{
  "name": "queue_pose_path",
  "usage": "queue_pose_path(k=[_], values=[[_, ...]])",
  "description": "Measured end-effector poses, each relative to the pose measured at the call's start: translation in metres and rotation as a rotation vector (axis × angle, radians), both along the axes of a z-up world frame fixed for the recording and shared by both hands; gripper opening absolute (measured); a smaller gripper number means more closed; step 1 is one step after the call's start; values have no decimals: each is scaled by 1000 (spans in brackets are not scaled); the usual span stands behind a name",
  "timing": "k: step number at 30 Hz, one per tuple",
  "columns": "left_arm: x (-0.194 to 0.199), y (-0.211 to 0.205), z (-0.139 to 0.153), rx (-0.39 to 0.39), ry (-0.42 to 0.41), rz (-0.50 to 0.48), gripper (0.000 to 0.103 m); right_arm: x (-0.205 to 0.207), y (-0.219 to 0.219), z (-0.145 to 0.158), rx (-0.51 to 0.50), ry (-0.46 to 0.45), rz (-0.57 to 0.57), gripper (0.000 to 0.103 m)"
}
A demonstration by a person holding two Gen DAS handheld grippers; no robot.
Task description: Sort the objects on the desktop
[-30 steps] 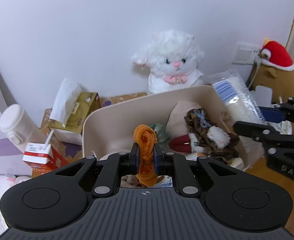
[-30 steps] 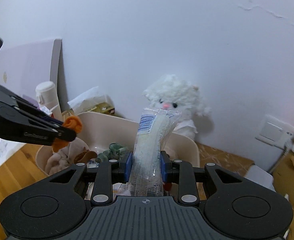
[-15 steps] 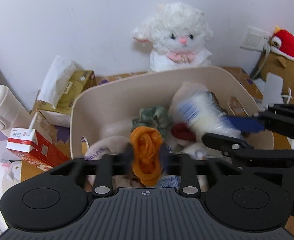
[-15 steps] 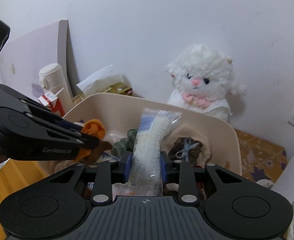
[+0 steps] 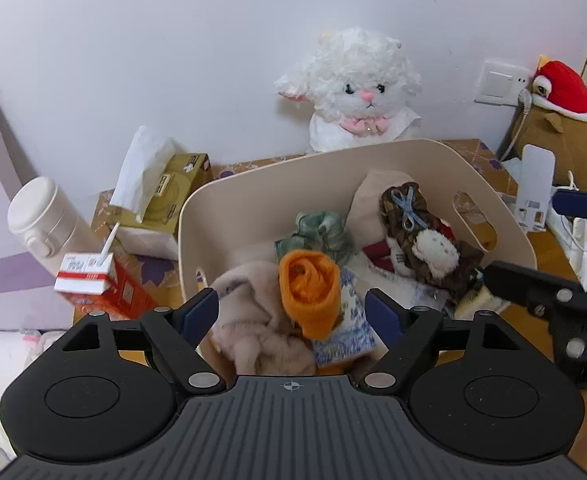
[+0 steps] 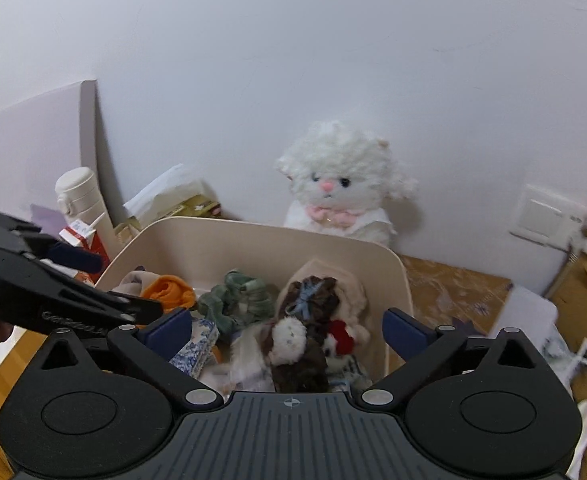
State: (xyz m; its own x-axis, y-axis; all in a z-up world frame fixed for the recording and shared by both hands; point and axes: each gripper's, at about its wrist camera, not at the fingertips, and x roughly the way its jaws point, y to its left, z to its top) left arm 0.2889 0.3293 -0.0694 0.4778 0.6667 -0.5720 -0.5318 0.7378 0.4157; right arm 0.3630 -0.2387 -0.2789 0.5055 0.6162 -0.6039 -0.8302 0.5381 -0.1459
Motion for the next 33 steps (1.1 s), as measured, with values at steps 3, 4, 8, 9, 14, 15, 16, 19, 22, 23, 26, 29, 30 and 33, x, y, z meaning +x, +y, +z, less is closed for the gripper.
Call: queue_pose_path(k=[3, 4, 8, 9, 14, 15, 16, 19, 22, 23, 26, 29, 30, 33], values=[[-12, -6, 0, -5, 8, -8, 83, -6, -8, 1, -5, 9, -63, 103], [-16, -8, 0, -7, 11, -11, 83, -9, -11, 1, -6, 11, -78, 103], [-31, -16, 5, -14, 3, -5, 84, -17, -19, 1, -20, -6, -106, 103], [-36, -17, 7, -20, -5, -1, 84, -19, -20, 2, -25, -5, -111, 103], [-53, -28, 14, -44, -36, 11, 84, -30, -32, 4, -34, 2, -110, 103], [-56, -30, 15, -48, -43, 16, 84, -33, -34, 5, -41, 0, -110, 103], [-59, -32, 16, -55, -49, 22, 84, -35, -36, 6, -47, 1, -109, 103], [-69, -42, 21, -59, -74, 38, 84, -42, -43, 12, -48, 2, -94, 103], [-77, -58, 24, -24, -75, 45, 84, -49, -53, 19, -26, 8, -87, 103], [-80, -62, 24, -24, -71, 45, 84, -52, -57, 21, -21, 16, -89, 103], [-94, -75, 26, -42, -75, 62, 84, -59, -71, 28, -27, 45, -91, 103], [-109, -91, 28, -42, -75, 61, 84, -70, -88, 39, -17, 37, -85, 103], [-114, -97, 29, -36, -70, 61, 84, -73, -94, 42, -13, 39, -80, 103], [-129, -113, 31, -24, -83, 74, 84, -83, -112, 49, -3, 54, -68, 103]])
